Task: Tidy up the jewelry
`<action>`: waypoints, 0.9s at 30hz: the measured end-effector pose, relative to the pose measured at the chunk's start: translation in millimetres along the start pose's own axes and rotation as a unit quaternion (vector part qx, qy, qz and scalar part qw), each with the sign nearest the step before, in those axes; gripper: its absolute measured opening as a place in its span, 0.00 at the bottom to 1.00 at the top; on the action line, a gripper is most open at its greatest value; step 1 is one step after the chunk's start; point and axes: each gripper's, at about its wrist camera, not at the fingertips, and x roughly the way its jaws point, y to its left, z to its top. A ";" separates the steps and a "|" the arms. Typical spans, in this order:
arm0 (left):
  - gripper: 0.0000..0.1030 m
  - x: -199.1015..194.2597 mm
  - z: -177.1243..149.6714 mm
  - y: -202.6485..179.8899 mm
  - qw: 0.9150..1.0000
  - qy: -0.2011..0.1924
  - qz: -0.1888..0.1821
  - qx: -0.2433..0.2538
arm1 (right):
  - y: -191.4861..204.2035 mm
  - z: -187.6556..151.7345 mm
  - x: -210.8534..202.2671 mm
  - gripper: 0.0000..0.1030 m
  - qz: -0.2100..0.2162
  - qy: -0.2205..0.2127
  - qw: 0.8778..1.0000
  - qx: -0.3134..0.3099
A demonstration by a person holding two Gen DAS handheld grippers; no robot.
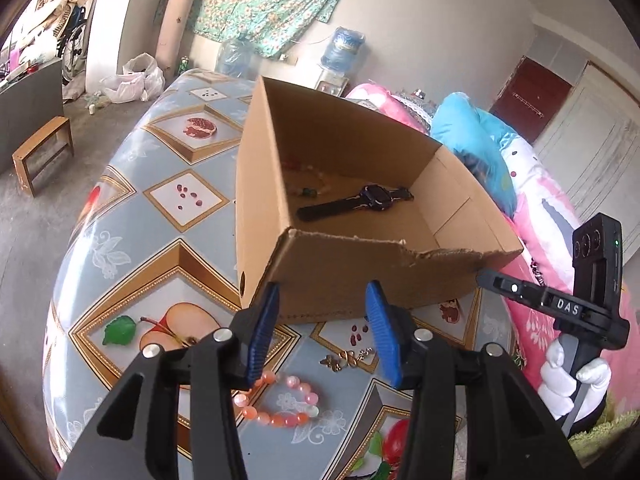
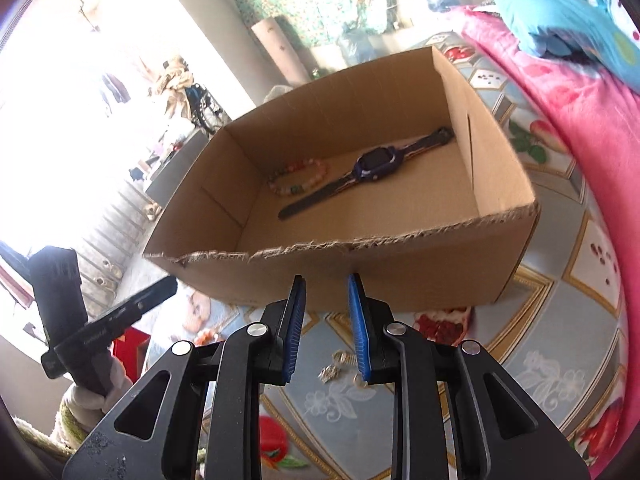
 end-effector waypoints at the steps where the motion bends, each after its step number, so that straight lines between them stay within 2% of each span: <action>1: 0.42 1.1 -1.3 -1.9 1.000 0.002 0.004 0.005 | 0.2 -0.9 1.3 0.22 0.003 0.001 1.000 0.004; 5: 0.42 6.5 -12.3 -17.1 0.999 0.022 0.001 0.039 | -1.9 -7.1 -0.9 0.22 0.006 0.013 1.000 -0.013; 9: 0.42 23.3 -33.6 -34.0 0.994 0.063 0.014 0.086 | 0.9 -29.0 3.6 0.22 0.000 0.044 0.998 -0.049; 11: 0.42 32.0 -42.6 -37.3 0.992 0.081 0.019 0.096 | 4.1 -41.8 9.5 0.22 -0.007 0.063 0.996 -0.064; 13: 0.42 39.4 -50.2 -37.1 0.991 0.096 0.021 0.095 | 8.0 -53.7 13.9 0.22 0.010 0.077 0.995 -0.065; 16: 0.42 43.1 -55.7 -35.1 0.990 0.102 0.034 0.096 | 18.0 -62.0 19.7 0.22 0.026 0.083 0.994 -0.072; 20: 0.43 40.1 -55.8 -27.6 0.989 0.101 0.054 0.094 | 29.6 -62.9 29.1 0.22 0.010 0.077 0.992 -0.099; 27: 0.43 35.4 -52.0 -20.8 0.988 0.094 0.073 0.096 | 23.2 -63.9 42.8 0.22 0.002 0.094 0.991 -0.091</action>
